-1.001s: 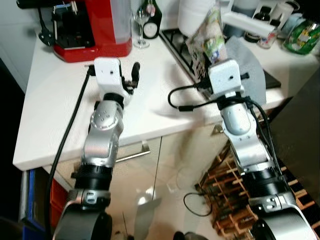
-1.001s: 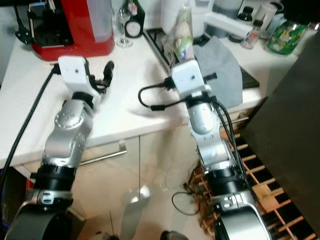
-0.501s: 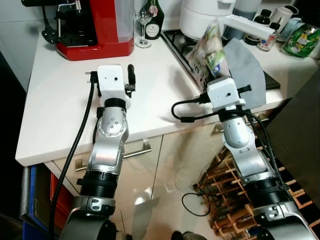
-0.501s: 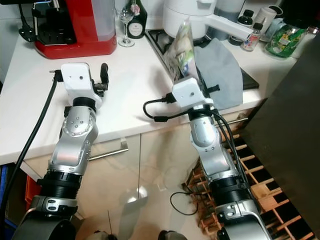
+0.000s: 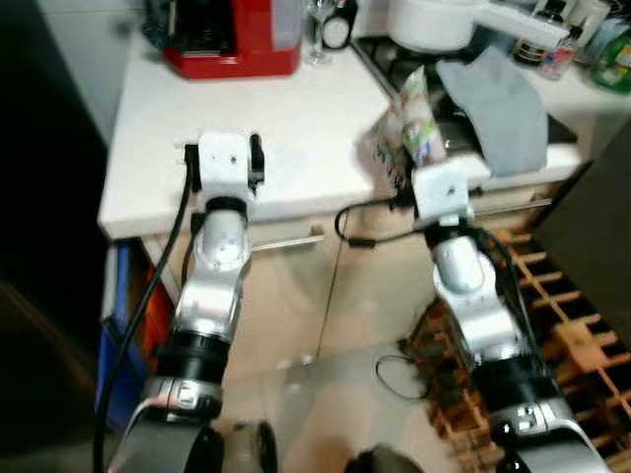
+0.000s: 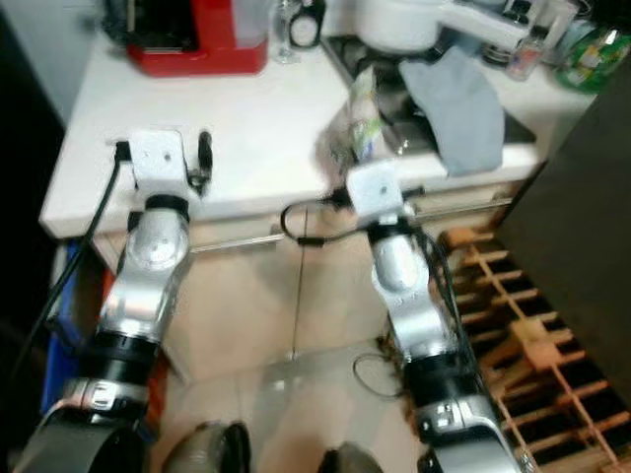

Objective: Restocking fridge

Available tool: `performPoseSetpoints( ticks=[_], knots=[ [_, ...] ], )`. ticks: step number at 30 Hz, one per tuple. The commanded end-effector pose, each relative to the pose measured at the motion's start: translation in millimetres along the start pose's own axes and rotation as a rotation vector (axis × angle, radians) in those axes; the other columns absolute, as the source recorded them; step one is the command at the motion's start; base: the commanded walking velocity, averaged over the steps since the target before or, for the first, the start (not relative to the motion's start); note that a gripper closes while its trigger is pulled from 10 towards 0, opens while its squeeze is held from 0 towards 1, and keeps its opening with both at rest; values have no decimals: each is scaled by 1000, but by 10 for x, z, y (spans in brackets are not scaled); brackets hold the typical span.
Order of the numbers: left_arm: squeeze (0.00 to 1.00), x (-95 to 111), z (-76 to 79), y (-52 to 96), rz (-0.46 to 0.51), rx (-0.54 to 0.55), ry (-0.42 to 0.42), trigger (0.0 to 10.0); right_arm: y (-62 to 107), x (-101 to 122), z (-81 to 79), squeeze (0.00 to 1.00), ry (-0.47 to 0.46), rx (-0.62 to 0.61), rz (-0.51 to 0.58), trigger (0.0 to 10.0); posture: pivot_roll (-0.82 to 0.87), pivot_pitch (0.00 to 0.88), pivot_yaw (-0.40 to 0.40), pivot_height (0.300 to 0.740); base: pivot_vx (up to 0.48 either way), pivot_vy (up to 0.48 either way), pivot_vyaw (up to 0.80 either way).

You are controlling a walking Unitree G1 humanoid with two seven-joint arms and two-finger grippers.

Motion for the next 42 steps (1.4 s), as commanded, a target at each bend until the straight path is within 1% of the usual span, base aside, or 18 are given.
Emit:
performPoseSetpoints(
  ticks=[1, 3, 6, 10, 17, 24, 31, 38, 42],
  knots=[
    [0, 91, 49, -30, 31, -9, -8, 10000, -40, 86, 121, 0, -10, -36, 41, 0, -38, 0, -38, 740, -270, 0, 0],
    [0, 88, 50, -27, 30, -10, -8, 10000, -42, 71, 125, 0, -10, -37, 33, 0, -37, 0, -39, 740, -262, 0, 0],
    [0, 75, 61, -23, 26, -18, -9, 10000, -38, 13, 139, 0, -19, -42, 4, 0, -38, 0, -40, 740, -257, 0, 800],
    [0, 59, 80, -18, 20, -30, -9, 10000, -11, -24, 148, 0, -27, -43, -8, 0, -41, 0, -40, 740, -124, 0, 800],
    [0, 28, 126, -9, 8, -54, -16, 10000, 48, -87, 141, 0, -17, -32, -31, 0, -50, 0, -39, 740, -285, 0, 800],
    [0, 22, 139, -6, 6, -63, -19, 10000, 51, -110, 126, 0, -23, -22, -40, 0, -46, 0, -42, 740, -269, 0, 794],
    [0, 9, 162, 7, 4, -75, -28, 10000, 49, -131, 99, 0, -33, -11, -50, 0, -42, 0, -47, 740, -251, 0, 0],
    [0, 5, 206, 19, 5, -108, -28, 10000, 61, -146, 65, 0, -34, 8, -54, 0, -42, 0, -50, 740, 0, -317, 0],
    [0, -78, 208, 31, -22, -118, -26, 10000, 81, -168, 32, 0, -36, 23, -60, 0, -37, 0, -60, 740, 0, -84, 0]
  ],
)
Point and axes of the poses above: a point about 5 cm out from each wrist's last joint towards the gripper, its own y axis pointing back from the gripper into the wrist, its own x axis along the axis of the wrist's last joint, z = x × y, the point moved 5 cm from there along -y, pointing out of the wrist towards the gripper, and after that the axes turned 4 degrees about y, right-handed, at the moved point
